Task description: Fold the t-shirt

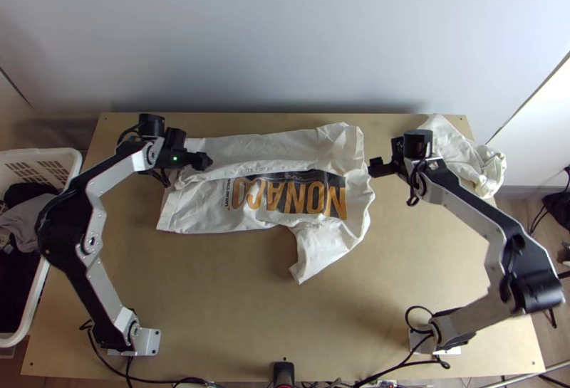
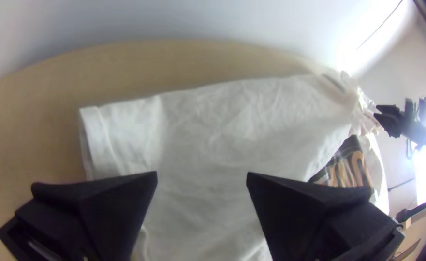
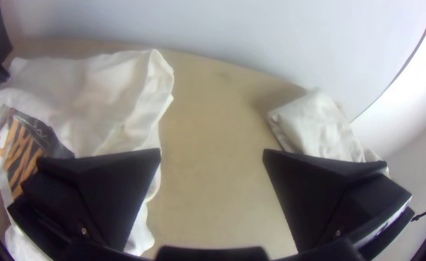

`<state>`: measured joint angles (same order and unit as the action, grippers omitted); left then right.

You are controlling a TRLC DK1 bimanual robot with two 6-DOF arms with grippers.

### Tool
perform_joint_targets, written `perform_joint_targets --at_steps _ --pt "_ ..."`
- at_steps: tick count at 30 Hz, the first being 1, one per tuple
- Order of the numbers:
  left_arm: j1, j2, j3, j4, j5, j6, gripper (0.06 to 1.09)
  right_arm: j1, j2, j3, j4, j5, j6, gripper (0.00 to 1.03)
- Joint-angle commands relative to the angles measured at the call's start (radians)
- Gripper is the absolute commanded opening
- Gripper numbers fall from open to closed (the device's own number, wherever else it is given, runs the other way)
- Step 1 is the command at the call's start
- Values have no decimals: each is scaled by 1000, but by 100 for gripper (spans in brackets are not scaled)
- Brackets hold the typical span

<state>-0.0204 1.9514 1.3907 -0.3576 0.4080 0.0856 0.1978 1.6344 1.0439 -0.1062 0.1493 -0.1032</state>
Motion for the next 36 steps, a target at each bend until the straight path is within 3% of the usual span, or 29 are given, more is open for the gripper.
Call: perform_joint_targets --at_steps 1,9,16,20,36 --pt "7 -160 -45 -18 5 -26 102 48 -136 -16 -89 1 30 98" --pt "23 -382 -165 -129 3 -18 103 83 -232 -22 -219 -1 30 98" --pt "60 -571 -357 -236 -3 57 103 147 -318 -35 -339 -2 34 98" --pt "89 -660 -455 -267 -54 109 103 172 -363 -58 -383 -4 36 98" --pt "126 -657 -610 -273 -163 154 100 186 -475 -82 -483 -14 36 98"
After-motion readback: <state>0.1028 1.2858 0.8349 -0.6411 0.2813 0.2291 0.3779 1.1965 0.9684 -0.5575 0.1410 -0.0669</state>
